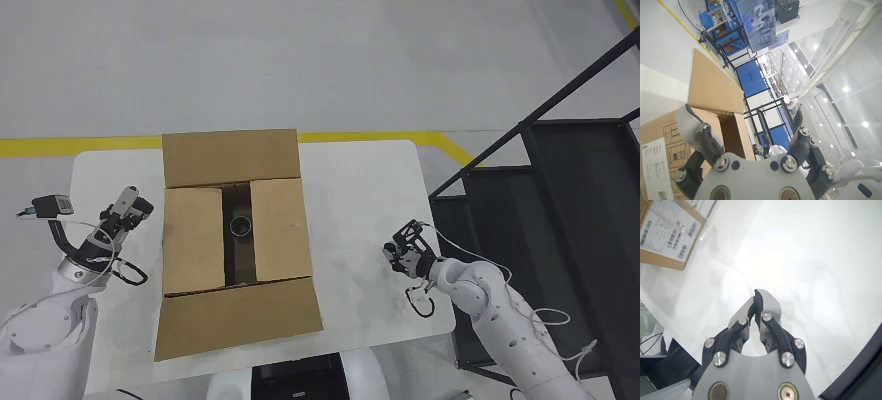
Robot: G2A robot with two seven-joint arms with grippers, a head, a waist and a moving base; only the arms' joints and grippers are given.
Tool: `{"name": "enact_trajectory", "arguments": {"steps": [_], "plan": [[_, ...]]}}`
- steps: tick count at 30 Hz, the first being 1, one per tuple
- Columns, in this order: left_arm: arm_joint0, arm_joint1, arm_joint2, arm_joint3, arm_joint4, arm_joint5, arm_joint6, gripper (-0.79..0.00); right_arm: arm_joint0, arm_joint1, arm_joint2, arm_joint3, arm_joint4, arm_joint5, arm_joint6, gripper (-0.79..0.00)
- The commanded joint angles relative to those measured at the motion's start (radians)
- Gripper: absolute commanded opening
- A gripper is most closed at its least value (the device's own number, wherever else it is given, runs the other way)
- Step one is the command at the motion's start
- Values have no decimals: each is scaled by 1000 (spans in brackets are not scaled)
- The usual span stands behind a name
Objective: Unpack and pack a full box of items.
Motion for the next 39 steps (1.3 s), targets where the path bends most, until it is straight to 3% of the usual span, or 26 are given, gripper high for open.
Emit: {"name": "enact_trajectory", "arguments": {"steps": [1, 5, 7, 8, 9, 25, 39], "plan": [[0, 0, -1, 2, -2, 2, -3, 0, 17, 1, 9, 19, 17, 2, 26, -785], [0, 0, -2, 5, -2, 6, -8, 0, 65, 3, 22, 83, 49, 2, 80, -785], [0, 0, -2, 6, -3, 8, -11, 0, 86, 3, 25, 104, 64, 4, 98, -542], [0, 0, -2, 7, -4, 9, -12, 0, 94, 4, 27, 111, 70, 6, 105, -148], [-1, 0, -2, 8, -4, 10, -13, 0, 101, 4, 29, 116, 72, 7, 111, 0], [-8, 0, 2, 29, -9, 17, -33, 0, 80, 17, 138, 147, 314, -18, 131, 0], [-26, -1, 17, 62, -16, 19, -48, 0, 22, 55, 275, 157, 243, 2, 228, 0]]}}
